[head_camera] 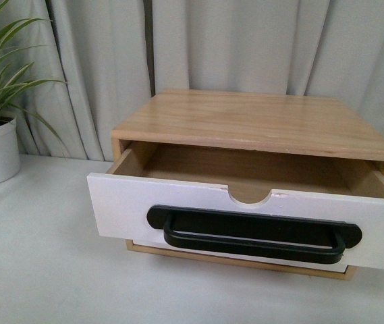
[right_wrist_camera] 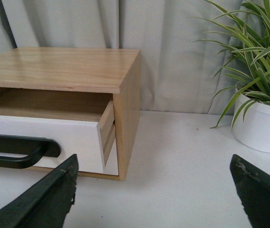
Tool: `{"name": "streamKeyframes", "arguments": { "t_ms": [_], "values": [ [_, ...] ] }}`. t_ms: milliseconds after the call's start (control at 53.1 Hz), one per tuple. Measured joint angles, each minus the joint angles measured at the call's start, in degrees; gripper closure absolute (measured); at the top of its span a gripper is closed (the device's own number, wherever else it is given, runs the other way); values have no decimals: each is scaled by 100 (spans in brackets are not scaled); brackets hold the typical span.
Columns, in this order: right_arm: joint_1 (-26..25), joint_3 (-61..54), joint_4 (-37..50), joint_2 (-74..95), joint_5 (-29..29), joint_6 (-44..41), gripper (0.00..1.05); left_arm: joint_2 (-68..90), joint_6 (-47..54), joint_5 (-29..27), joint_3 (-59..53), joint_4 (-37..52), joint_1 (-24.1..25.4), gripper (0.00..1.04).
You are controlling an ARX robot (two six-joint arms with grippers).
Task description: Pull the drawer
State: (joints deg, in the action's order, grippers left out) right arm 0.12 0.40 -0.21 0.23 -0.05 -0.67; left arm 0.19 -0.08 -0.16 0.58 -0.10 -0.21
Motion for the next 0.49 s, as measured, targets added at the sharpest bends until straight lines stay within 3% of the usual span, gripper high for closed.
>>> {"name": "streamKeyframes", "arguments": {
  "t_ms": [490],
  "values": [
    [0,0,0,0,0,7,9,0,-2,0,0,0,0,6]
  ]
}}
